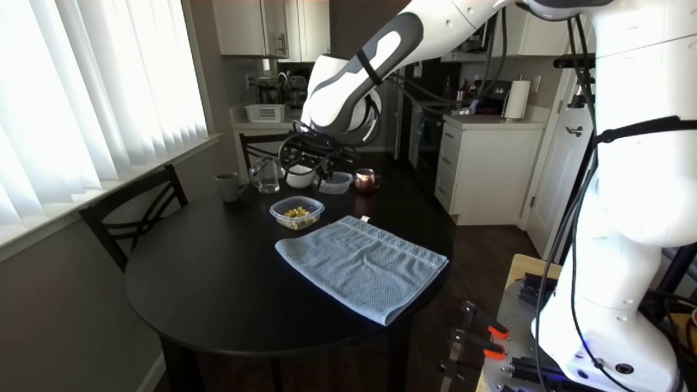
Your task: Pour the continents of the lunchbox onto the blue towel
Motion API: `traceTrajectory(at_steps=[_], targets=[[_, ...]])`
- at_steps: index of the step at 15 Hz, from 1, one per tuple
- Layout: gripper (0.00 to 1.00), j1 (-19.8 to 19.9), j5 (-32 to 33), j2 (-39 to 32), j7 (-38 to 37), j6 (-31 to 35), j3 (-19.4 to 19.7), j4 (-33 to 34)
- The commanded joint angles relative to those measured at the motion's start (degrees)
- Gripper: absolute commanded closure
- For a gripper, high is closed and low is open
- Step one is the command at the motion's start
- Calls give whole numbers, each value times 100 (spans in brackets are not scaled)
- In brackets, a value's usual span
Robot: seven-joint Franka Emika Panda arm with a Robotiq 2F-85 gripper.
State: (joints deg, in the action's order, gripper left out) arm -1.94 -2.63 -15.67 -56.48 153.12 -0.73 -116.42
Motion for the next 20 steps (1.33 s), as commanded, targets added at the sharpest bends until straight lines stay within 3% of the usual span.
traceTrajectory(at_steps=[1, 5, 11, 19, 20], targets=[[0, -333, -45, -466, -1050, -33, 436, 593], [0, -531, -22, -967, -2188, -41, 845, 930], [0, -690, -16, -1459, -3618, -106, 1296, 859], [0, -582, -51, -1821, -4222, -325, 1208, 1101], [0, -326, -275, -1738, -3750, -489, 848, 1065]])
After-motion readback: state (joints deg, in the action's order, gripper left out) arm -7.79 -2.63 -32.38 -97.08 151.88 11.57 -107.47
